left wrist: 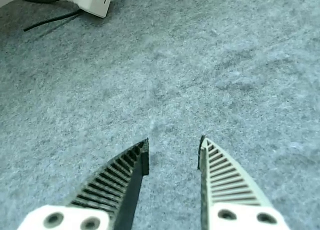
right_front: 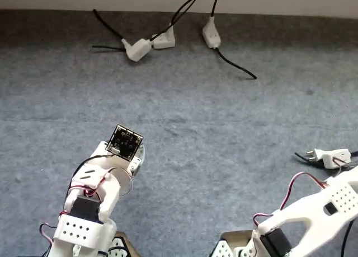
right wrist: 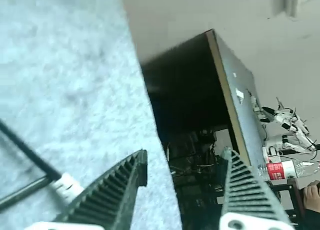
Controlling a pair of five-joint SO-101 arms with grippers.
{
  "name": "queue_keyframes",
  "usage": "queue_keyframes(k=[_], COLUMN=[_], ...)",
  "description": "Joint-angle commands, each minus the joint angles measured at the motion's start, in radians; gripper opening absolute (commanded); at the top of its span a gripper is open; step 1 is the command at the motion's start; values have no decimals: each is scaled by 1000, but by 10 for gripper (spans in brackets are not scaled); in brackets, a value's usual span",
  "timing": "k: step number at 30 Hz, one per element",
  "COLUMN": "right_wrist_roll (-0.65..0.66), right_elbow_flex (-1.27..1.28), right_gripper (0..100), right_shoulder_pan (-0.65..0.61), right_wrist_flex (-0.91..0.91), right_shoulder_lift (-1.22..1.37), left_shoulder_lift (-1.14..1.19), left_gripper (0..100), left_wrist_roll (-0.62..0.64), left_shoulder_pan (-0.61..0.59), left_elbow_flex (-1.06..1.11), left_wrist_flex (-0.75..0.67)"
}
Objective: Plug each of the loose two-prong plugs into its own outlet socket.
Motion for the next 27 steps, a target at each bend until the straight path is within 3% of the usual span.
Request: queue_keyframes(k=[1,7,10,18,22,24,27], right_wrist_roll=[58,112,155,180,180,173,138], right_elbow_flex=[128,166,133,-183,-351,-390,-390], right_gripper=[235,235,235,235,235,235,235], right_shoulder_pan=[31,51,47,-12,-39,-44,-44], right_wrist_flex=[-84,-71,97,1093,1405,1442,1279], right_shoulder_lift=[-59,-62,-73,-120,-120,-128,-127], left_shoulder_lift=[-7,-7,-7,-7,-7,-7,-7], left_gripper=[164,164,164,164,164,164,164], left_wrist_roll=[8,8,8,8,8,8,8], left_shoulder_pan=[15,15,15,15,15,15,13], left_elbow_flex=[-7,-7,-7,-7,-7,-7,-7], left_wrist_flex=[-17,-17,-17,-17,-17,-17,-17])
